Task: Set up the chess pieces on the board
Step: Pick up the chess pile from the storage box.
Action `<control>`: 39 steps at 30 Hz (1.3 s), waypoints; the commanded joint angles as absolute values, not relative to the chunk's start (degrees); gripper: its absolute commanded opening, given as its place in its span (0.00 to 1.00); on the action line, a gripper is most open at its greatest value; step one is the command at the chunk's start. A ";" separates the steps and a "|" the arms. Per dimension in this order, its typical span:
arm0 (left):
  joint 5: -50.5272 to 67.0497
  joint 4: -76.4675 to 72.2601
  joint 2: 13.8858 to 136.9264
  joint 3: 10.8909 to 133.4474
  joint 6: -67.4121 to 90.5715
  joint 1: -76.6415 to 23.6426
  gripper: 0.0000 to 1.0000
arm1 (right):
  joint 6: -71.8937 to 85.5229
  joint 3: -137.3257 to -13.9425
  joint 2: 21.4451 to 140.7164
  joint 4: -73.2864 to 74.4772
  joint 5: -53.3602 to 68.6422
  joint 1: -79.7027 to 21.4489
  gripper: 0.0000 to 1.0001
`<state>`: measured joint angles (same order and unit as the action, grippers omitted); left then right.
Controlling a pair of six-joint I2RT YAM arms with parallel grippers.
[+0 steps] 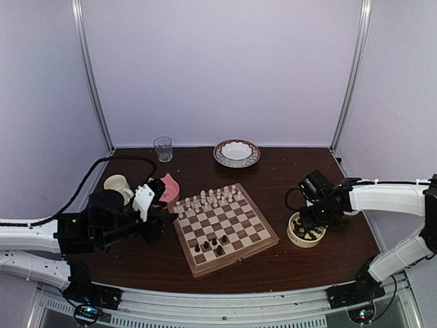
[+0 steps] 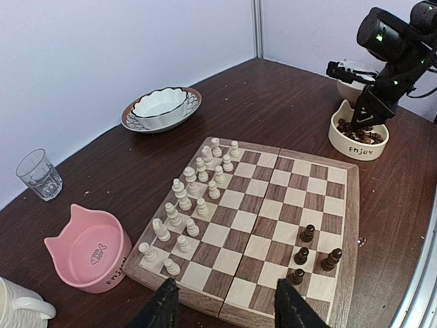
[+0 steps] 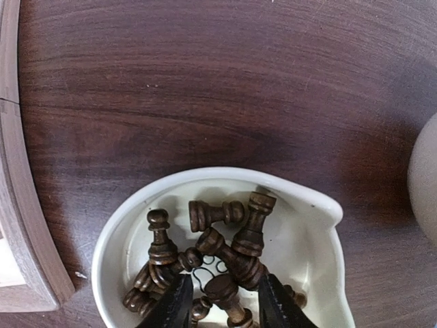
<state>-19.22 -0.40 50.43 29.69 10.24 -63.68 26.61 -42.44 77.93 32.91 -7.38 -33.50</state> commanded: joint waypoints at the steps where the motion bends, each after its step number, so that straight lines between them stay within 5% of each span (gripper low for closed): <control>1: -18.10 -2.99 49.83 30.06 9.40 -63.50 0.49 | 23.38 -46.34 76.77 39.17 -10.21 -33.49 0.36; 26: -16.33 -3.47 47.64 29.00 9.90 -63.54 0.60 | 18.65 -53.27 91.46 41.41 -12.39 -34.10 0.37; 39: -15.65 -3.43 48.50 29.39 10.25 -63.54 0.59 | 19.16 -52.54 89.63 39.65 -13.38 -34.10 0.14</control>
